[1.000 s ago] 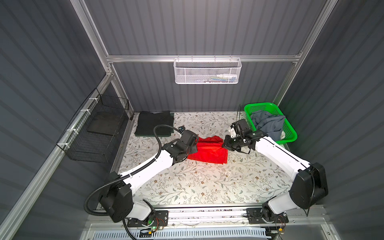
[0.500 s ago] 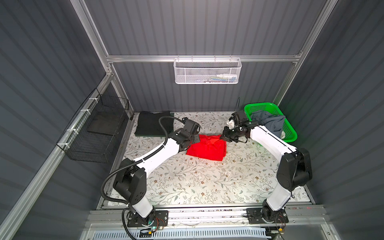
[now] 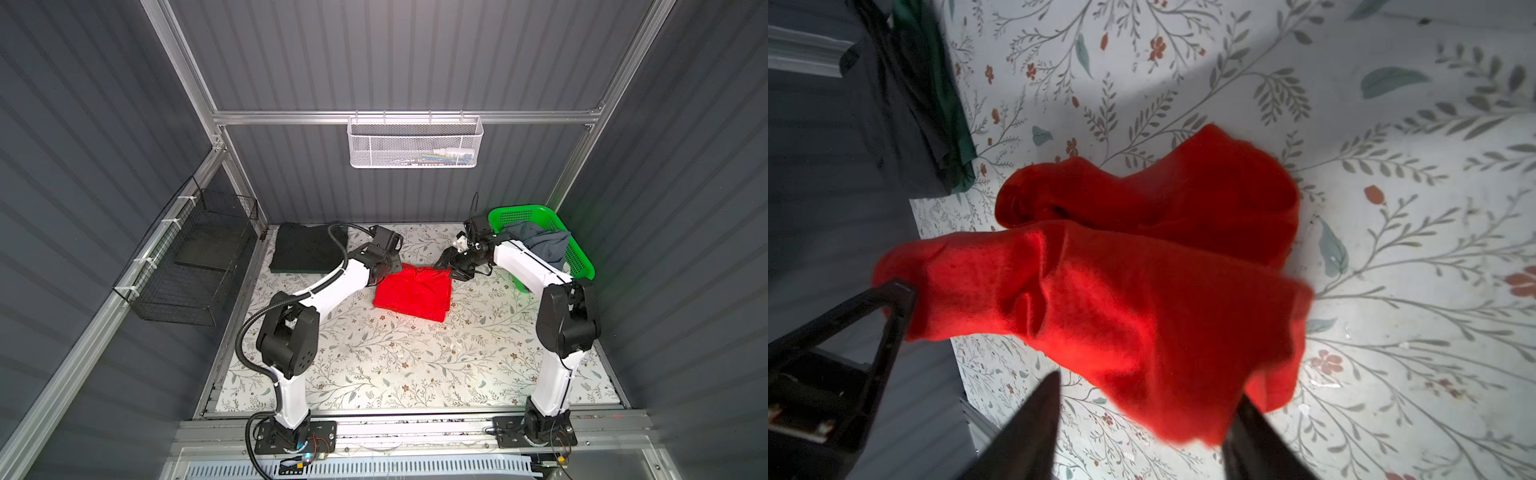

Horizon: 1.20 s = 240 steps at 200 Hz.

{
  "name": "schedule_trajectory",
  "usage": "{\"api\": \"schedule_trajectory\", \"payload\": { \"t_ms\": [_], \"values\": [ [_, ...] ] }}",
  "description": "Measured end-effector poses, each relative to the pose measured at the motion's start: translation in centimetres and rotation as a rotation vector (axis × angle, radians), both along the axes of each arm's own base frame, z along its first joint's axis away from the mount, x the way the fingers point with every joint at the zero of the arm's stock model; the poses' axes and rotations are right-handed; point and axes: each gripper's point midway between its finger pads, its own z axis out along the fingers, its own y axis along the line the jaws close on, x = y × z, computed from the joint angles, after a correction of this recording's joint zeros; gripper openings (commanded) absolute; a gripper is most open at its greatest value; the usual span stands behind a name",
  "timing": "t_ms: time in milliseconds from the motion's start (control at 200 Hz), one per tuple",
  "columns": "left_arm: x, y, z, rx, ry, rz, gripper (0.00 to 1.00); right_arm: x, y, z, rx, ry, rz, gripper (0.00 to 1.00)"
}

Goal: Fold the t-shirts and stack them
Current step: 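Fold the near half over toward the far edge with both grippers, then grip the folded red shirt's edge with the left gripper while the right draws back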

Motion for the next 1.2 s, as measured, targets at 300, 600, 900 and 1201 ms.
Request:
{"api": "schedule_trajectory", "payload": {
  "t_ms": [300,600,900,1201],
  "values": [
    [4.2,2.5,-1.5,0.183,-0.077,0.025,1.0,0.5,-3.3,-0.6,-0.154,-0.013,-0.011,0.92],
    [1.0,3.6,-1.7,0.171,-0.051,-0.03,0.97,-3.2,-4.5,0.4,-0.17,-0.032,-0.024,0.94],
    [-0.8,2.7,-7.4,0.048,0.105,-0.08,0.85,-7.3,-5.5,-0.3,-0.162,0.0,-0.053,0.94],
    [-1.0,2.7,-11.3,-0.03,0.184,-0.041,0.84,-9.4,-6.0,0.8,-0.126,-0.038,-0.098,0.95]
  ]
}}
